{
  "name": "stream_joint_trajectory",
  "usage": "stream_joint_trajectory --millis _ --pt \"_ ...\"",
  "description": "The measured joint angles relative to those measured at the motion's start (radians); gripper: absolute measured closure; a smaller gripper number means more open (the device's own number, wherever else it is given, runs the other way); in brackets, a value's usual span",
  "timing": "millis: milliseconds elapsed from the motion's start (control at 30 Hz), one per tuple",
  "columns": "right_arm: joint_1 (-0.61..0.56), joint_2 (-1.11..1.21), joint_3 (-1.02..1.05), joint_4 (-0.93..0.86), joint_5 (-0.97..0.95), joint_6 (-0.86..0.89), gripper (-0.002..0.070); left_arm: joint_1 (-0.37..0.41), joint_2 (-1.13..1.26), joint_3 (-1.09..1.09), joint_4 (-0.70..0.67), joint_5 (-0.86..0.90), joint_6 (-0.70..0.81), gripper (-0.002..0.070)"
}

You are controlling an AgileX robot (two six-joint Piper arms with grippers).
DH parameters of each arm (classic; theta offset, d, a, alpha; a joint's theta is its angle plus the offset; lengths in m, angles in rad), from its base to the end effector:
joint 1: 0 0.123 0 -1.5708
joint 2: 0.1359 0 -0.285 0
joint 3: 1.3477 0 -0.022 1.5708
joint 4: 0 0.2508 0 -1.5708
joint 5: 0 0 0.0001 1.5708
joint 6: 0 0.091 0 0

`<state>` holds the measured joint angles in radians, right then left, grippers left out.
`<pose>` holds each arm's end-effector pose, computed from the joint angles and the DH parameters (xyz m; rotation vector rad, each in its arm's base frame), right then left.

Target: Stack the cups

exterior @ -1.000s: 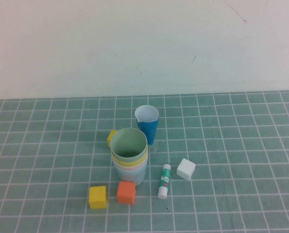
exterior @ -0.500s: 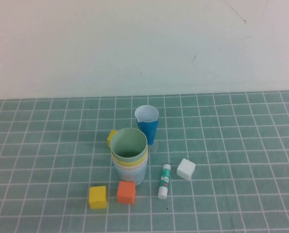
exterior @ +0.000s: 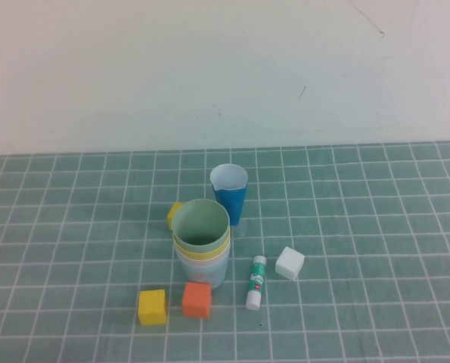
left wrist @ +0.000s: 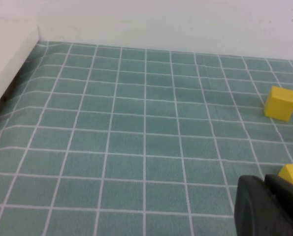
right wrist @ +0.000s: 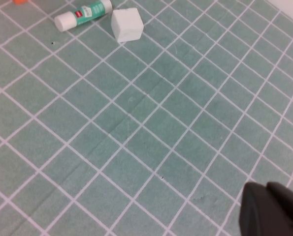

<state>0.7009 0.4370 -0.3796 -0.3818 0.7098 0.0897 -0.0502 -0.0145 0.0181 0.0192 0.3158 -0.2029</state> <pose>0.0763 0.0354 0.2539 -0.8371 2.0257 0.0066 0.0537 -0.0022 0.1793 -0.1256 1.8015 -0.1620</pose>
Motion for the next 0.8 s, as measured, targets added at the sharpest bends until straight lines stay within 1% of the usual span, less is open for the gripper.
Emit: stream_joint_trajectory --millis 133,800 --pt "0.0 0.0 0.0 0.0 0.005 0.0 0.0678 0.0 0.0 -0.002 -0.019 0.0 0.063 0.0676" --pt "0.0 0.0 0.0 0.0 0.015 0.0 0.0678 0.0 0.0 -0.002 -0.032 0.0 0.091 0.0676"
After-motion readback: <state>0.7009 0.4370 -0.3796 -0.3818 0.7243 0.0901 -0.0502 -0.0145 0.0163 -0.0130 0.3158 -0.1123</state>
